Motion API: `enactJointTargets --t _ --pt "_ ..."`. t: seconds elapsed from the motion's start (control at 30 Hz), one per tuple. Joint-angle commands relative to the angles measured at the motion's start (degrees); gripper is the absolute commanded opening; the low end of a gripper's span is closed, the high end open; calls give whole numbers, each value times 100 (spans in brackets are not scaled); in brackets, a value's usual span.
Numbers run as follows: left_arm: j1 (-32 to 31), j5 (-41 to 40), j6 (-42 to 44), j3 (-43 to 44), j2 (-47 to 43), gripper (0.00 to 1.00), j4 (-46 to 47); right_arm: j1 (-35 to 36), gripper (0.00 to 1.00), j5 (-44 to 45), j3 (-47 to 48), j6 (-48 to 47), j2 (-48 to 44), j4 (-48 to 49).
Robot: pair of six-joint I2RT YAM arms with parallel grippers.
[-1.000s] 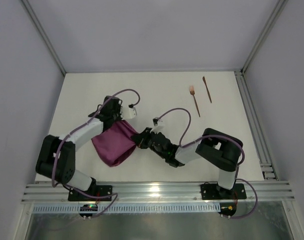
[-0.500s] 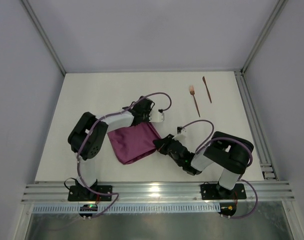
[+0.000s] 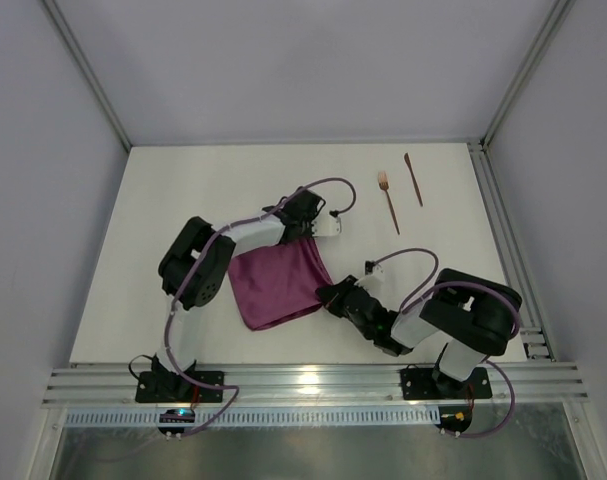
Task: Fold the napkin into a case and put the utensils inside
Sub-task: Turn over the upper triangle folded napkin at the center of the board.
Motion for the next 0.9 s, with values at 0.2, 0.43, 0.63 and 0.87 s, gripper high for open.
enactJointTargets --t 0.2,0.43,0.63,0.87 --pt "192 355 -1624 221 -1280 61 -728 45 4 268 -265 349 -168 -468" --pt "69 1672 -2119 -1367 -3232 51 -2055 -25 4 259 -283 323 -361 -626" --pt "-722 1577 -1890 -3058 -3823 54 -1899 -43 4 198 -107 94 -520 -1030" --pt "-968 2270 -1794 -3621 -4051 52 -1784 -43 4 110 -90 156 -537 -1162"
